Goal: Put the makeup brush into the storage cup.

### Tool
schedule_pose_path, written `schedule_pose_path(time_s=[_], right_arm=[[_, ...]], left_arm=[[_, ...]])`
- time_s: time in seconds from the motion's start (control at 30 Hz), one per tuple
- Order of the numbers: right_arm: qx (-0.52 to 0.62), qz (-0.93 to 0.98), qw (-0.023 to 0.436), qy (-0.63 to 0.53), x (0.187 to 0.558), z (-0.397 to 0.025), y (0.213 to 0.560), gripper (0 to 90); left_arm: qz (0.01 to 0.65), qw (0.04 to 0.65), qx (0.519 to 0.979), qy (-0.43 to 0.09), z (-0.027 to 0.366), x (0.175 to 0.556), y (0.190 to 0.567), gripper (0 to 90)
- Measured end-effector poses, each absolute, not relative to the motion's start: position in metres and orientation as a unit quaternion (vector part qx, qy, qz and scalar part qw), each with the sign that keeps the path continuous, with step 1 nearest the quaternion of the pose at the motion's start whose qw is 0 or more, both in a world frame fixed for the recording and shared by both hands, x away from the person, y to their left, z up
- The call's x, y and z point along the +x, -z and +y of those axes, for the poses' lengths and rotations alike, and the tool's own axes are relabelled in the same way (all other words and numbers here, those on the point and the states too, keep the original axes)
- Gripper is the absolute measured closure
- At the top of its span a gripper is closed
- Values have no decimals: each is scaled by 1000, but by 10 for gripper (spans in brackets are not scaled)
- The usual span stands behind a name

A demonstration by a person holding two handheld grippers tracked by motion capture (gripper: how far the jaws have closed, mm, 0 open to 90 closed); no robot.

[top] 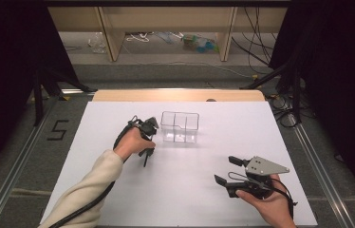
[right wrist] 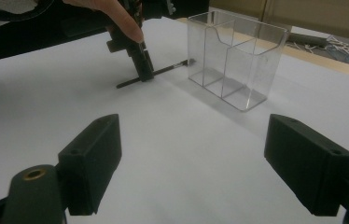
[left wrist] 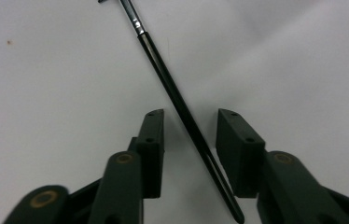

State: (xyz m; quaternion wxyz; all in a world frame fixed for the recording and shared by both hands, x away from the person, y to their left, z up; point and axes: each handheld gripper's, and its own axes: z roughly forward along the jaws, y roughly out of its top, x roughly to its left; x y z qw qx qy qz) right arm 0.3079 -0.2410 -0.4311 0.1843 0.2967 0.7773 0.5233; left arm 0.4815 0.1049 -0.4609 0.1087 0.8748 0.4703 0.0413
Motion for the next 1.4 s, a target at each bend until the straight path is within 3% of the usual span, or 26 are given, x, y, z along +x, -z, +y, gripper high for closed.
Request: schedule_pose_path(time_s=[0.33, 0.8, 1.4], right_arm=[[300, 787, 176, -510, 307, -243, 429, 201], [299, 787, 179, -509, 307, -243, 430, 202], [298, 783, 179, -515, 308, -241, 431, 204]], left_arm=[[475, 111, 872, -40, 111, 483, 461, 845], [492, 124, 861, -34, 127, 477, 457, 856], [462, 269, 840, -93, 164, 458, 439, 856]])
